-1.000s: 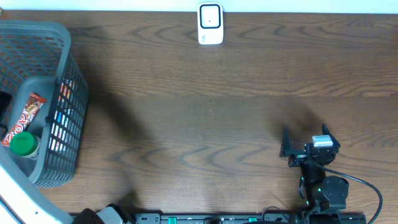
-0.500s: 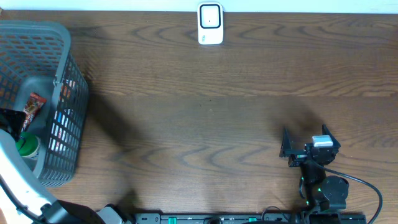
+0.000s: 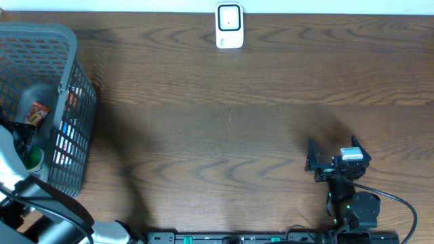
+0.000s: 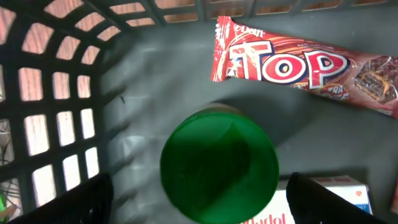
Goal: Scan the item barcode
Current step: 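Reach the left gripper into the basket toward the green-lidded jar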
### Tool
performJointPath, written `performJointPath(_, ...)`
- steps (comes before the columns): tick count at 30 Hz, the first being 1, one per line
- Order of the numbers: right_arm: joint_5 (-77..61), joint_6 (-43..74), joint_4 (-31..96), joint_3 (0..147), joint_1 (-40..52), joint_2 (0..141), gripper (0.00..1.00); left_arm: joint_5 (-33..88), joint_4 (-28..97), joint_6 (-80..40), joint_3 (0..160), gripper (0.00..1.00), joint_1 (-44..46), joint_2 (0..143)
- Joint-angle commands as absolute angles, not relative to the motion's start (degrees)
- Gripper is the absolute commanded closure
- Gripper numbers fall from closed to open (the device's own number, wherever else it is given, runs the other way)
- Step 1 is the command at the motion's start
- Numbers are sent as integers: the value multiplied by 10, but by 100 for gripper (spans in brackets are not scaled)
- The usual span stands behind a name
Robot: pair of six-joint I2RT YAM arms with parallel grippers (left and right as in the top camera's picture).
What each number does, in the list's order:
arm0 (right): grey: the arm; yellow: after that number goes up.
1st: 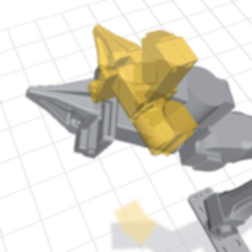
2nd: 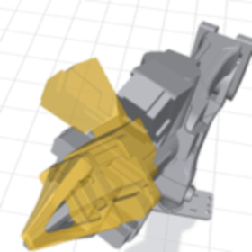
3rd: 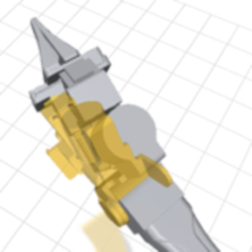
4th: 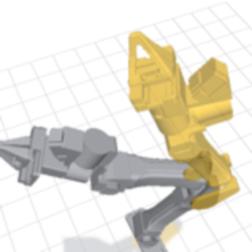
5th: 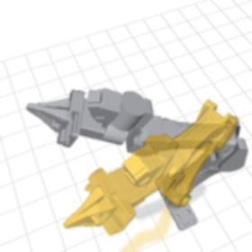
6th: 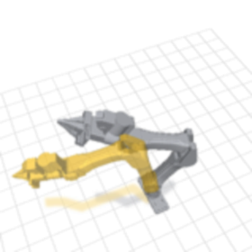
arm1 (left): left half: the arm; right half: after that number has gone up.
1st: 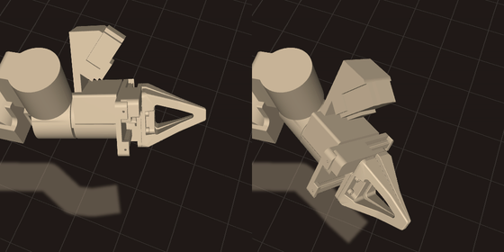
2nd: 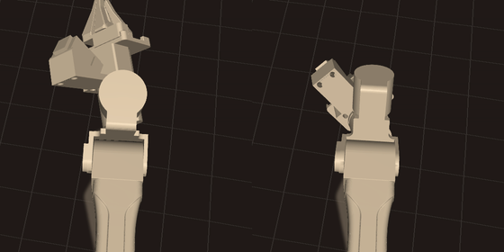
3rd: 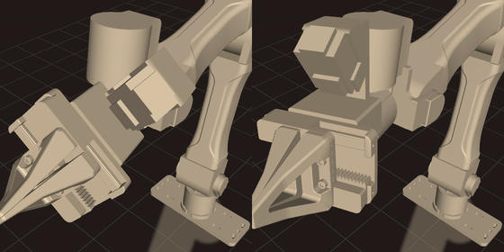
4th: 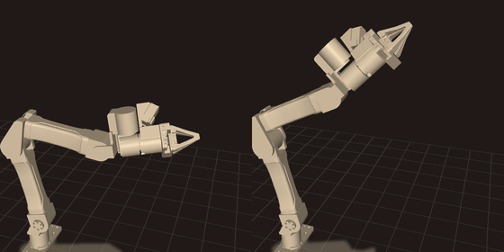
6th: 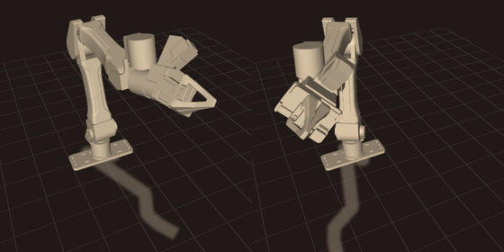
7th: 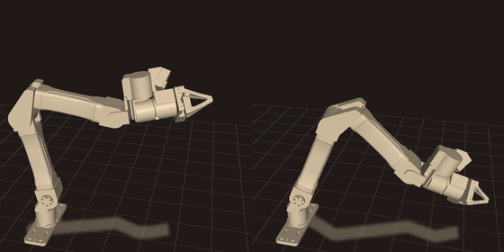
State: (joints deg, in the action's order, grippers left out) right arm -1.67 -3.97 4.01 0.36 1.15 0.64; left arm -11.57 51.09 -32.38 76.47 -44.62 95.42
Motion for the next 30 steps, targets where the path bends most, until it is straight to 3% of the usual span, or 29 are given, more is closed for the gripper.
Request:
performJointPath(1, -16, -33, 43, 3, 8, 5, 1, -129, 503, -322, 762, 13, -450, 969)
performJointPath(30, -16, -33, 43, 3, 8, 5, 1, -123, 455, -324, 754, 13, -450, 1045)
